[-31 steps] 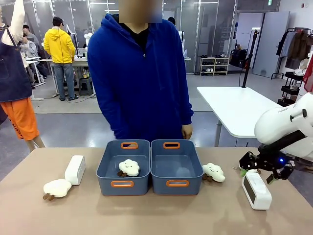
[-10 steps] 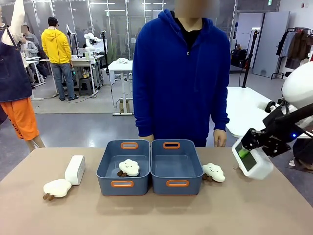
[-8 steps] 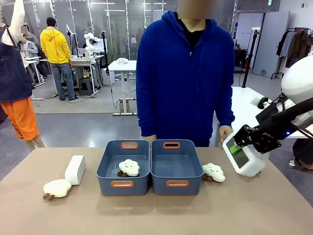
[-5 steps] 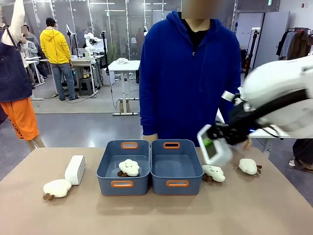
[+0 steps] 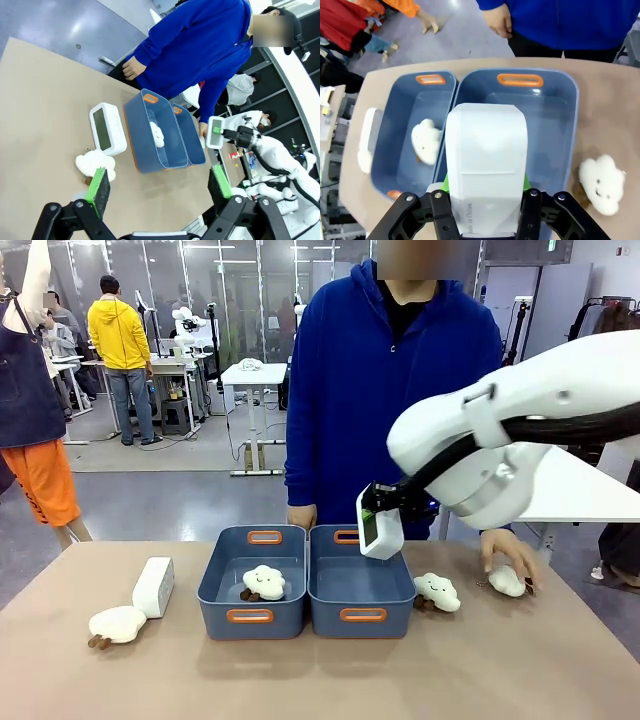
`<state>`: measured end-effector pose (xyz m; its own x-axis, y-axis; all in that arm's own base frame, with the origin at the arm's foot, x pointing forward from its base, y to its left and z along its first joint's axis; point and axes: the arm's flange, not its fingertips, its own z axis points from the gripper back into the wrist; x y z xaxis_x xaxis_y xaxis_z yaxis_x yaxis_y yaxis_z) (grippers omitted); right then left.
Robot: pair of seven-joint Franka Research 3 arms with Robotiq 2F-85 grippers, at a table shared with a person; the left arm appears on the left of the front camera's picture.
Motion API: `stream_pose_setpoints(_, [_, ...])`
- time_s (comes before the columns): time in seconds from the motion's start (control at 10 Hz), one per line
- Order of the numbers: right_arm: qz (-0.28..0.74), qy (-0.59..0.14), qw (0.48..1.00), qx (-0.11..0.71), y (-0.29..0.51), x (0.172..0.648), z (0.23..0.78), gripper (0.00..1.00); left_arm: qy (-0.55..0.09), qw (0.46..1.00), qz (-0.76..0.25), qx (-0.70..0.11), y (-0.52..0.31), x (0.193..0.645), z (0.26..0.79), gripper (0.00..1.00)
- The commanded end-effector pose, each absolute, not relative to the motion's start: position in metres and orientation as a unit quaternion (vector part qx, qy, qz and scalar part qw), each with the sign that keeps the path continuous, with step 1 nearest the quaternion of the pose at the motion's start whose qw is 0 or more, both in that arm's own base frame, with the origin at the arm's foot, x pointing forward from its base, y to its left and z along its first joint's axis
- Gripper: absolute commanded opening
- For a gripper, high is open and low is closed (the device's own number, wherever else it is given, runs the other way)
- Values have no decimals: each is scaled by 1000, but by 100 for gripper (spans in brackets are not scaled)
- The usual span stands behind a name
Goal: Sort the digital clocks into the basket.
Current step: Pick up the Digital clock from the table and place it into the empty Plastic storage basket.
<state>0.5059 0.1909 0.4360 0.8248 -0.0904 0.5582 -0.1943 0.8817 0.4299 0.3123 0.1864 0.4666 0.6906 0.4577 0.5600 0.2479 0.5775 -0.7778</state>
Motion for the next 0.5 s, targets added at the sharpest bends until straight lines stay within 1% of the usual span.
stream_pose_setpoints(0.0, [29, -301, 923, 237, 206, 543, 393, 0, -396, 791, 63, -463, 187, 314, 467, 100])
stream_pose_setpoints(0.2, [32, -286, 936, 201, 209, 555, 358, 0, -396, 791, 63, -463, 187, 314, 467, 100])
stream_pose_setpoints(0.4, [28, -264, 944, 195, 211, 555, 346, 0, -396, 791, 63, -463, 187, 314, 467, 100])
